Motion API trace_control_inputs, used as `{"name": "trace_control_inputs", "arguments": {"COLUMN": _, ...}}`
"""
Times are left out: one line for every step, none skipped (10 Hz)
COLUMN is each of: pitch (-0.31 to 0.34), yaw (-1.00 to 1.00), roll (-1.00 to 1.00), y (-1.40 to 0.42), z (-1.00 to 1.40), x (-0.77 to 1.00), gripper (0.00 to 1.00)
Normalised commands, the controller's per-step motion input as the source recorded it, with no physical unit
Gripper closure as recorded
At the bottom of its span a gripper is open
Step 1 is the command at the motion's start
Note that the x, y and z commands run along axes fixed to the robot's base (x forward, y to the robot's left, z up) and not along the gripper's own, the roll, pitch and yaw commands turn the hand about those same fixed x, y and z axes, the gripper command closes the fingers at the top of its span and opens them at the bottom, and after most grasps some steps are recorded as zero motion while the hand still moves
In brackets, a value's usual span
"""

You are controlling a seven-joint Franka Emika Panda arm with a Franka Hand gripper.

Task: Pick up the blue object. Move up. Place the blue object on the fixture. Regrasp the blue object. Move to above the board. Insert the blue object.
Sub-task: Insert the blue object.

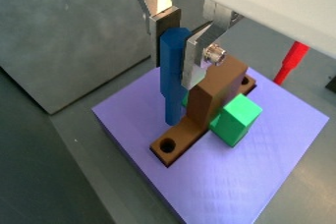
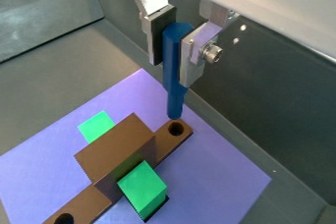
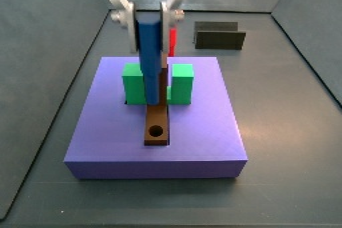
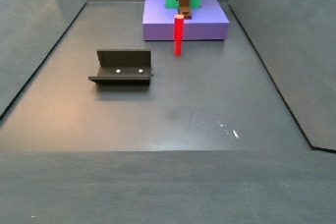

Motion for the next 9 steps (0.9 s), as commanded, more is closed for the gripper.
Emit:
{"name": "trace_control_inputs", "arguments": {"pitch": 0.0, "yaw": 0.11, "roll": 0.12, "y": -0.07, "z": -0.3, "x": 0.15, "gripper": 1.0}}
{"name": "trace_control_inputs", "arguments": {"pitch": 0.0, "yaw": 0.05, "roll": 0.15, "y": -0.17, "z": -0.34, "x": 0.0, "gripper": 1.0}}
{"name": "trace_control_inputs", "arguments": {"pitch": 0.0, "yaw": 0.03, "roll": 0.19, "y": -0.3, "z": -0.36, "x": 0.0, "gripper": 1.0}}
{"name": "trace_control_inputs", "arguments": {"pitch": 0.001, "yaw": 0.0, "roll": 0.23, "y": -0.3, "z": -0.35, "x": 0.0, "gripper": 1.0}}
{"name": "trace_control_inputs", "arguments": {"pitch": 0.009, "yaw": 0.0, "roll": 0.21, "y": -0.23, "z": -0.33, "x": 0.04, "gripper": 1.0}}
{"name": "trace_control_inputs", "arguments": {"pitch": 0.02, "yaw": 0.0, "roll": 0.16, "y": -0.07, "z": -0.33, "x": 0.12, "gripper": 1.0}}
{"name": "trace_control_inputs", "arguments": {"pitch": 0.031, "yaw": 0.0, "roll": 0.11, "y": 0.0, "z": -0.3, "x": 0.13, "gripper": 1.0}}
{"name": "trace_control_inputs", "arguments": {"pitch": 0.05, "yaw": 0.0, "roll": 0.06, "y": 0.0, "z": -0.21, "x": 0.14, "gripper": 1.0}}
{"name": "trace_control_inputs", "arguments": {"pitch": 0.046, "yaw": 0.0, "roll": 0.06, "y": 0.0, "z": -0.18, "x": 0.08, "gripper": 1.0}}
